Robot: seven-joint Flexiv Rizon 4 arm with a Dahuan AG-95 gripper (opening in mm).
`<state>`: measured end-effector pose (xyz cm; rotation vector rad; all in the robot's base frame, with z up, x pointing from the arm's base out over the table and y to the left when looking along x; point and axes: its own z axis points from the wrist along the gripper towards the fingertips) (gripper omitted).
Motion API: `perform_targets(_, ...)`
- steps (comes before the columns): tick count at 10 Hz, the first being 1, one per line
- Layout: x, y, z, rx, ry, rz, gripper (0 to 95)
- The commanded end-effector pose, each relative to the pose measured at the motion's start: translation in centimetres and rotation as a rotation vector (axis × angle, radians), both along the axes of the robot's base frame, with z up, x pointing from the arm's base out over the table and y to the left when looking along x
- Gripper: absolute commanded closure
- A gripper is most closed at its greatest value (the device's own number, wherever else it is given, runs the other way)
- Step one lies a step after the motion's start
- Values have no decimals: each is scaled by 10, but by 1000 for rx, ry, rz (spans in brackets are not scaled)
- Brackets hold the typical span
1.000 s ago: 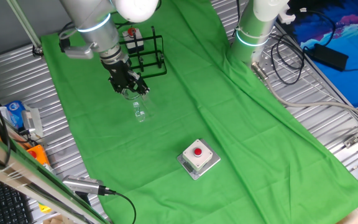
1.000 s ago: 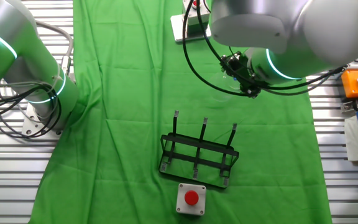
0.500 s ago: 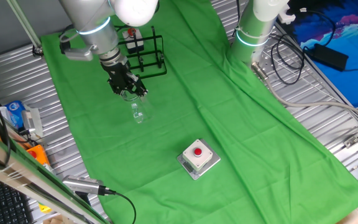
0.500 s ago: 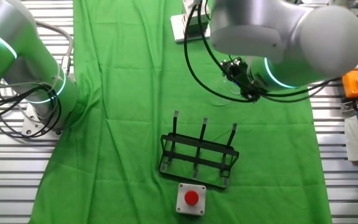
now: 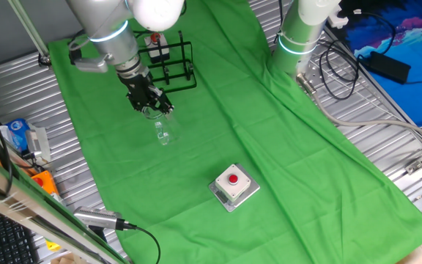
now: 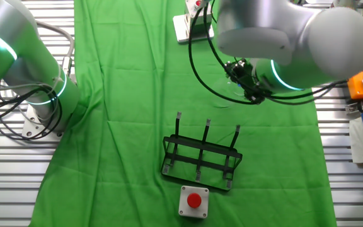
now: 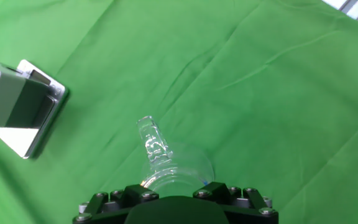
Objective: Take the cup off the cup rack
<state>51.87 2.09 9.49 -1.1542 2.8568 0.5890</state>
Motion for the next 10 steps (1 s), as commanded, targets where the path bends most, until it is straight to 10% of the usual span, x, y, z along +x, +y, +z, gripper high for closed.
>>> perform_targets(1, -2, 1, 0, -10, -34, 15, 0)
perform_targets(6, -2, 1, 2, -28, -32, 5, 0)
perform_targets(10, -5, 2, 13, -163, -8, 37, 0)
